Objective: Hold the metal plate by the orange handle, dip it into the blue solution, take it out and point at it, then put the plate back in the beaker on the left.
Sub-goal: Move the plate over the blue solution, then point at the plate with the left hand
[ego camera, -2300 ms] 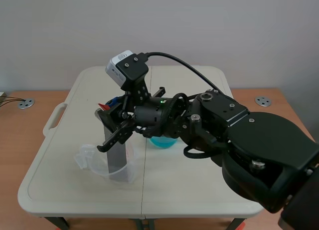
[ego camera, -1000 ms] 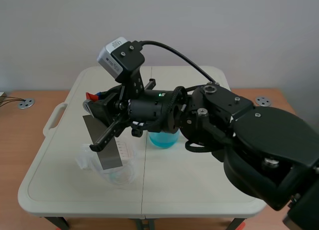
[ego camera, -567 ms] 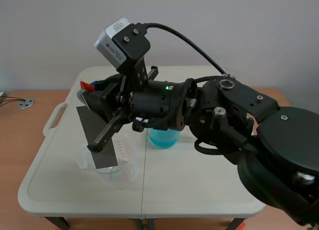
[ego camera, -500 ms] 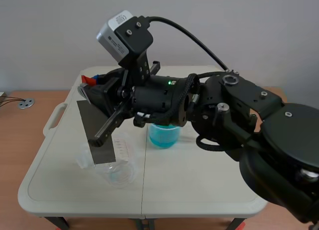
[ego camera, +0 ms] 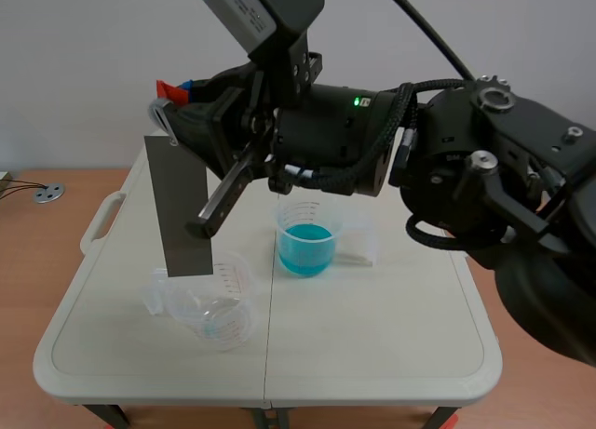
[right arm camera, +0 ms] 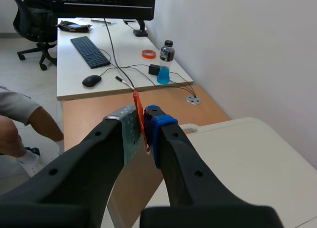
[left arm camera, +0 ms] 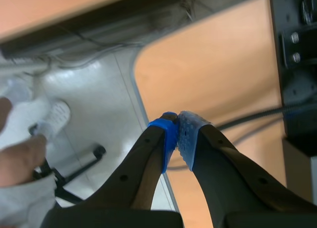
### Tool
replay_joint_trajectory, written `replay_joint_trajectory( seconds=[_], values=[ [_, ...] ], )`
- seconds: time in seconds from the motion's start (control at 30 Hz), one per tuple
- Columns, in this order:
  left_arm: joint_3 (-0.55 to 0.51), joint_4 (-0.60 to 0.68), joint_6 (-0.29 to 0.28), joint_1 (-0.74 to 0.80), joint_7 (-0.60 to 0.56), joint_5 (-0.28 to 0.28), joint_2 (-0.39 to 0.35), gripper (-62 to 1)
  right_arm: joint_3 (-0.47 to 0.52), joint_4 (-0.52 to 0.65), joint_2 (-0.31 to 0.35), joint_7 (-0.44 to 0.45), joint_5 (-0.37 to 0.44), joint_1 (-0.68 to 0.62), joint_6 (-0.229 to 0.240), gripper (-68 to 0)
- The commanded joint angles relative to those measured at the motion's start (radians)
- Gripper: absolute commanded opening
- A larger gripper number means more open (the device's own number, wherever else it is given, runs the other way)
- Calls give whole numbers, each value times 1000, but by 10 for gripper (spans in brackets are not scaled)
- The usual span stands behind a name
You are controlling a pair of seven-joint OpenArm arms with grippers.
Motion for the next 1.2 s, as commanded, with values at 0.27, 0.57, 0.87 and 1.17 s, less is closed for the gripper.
replay_joint_trajectory(
  seconds=[0.27, 0.57, 0.87, 1.17],
  values=[
    [-129, 151, 1, 11, -16, -6, 0, -580, 82, 98, 51, 26, 14, 17, 0, -664],
    [-228, 264, 2, -6, -66, -6, 0, -580, 208, 101, 93, 23, 30, 21, 0, -664],
    [-234, 275, -11, -135, -67, -14, -79, -580, 283, 101, 137, 22, 30, 23, 0, -664],
    [-207, 275, -134, -325, -66, -14, -120, -580, 302, 24, 139, 22, 30, 53, 4, -664]
  ],
)
